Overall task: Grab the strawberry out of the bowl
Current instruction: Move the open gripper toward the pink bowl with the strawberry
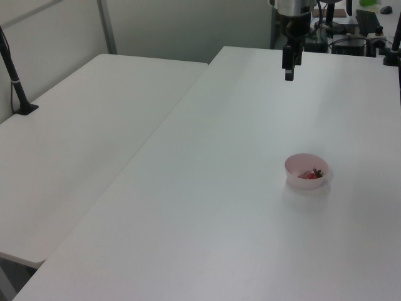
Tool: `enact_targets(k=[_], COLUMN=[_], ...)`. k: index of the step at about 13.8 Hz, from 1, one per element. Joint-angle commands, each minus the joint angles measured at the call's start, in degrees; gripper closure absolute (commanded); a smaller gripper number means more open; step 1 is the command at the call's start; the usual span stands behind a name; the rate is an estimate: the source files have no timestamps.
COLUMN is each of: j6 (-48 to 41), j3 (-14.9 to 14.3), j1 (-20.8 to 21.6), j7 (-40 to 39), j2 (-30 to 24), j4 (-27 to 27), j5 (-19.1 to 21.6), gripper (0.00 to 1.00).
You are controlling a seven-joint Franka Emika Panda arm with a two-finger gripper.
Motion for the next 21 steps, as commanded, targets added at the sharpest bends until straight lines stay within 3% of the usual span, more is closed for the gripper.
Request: enact_targets(k=[1,9,14,21], j6=[-2.93,-3.03,-2.94,2.67], j3=[-0.34,-0.61,0.36,0.45], j1=[0.26,0.43,4.03,10.80], j7=[-0.11,-0.81,-2.22,-2.48], j2=[0.09,0.17,2.72,4.66], j4=[1.17,1.17,-0.49,-12.44], j5=[0.35,0.53,0.35,0.44], gripper=[0.00,0.00,0.00,0.02])
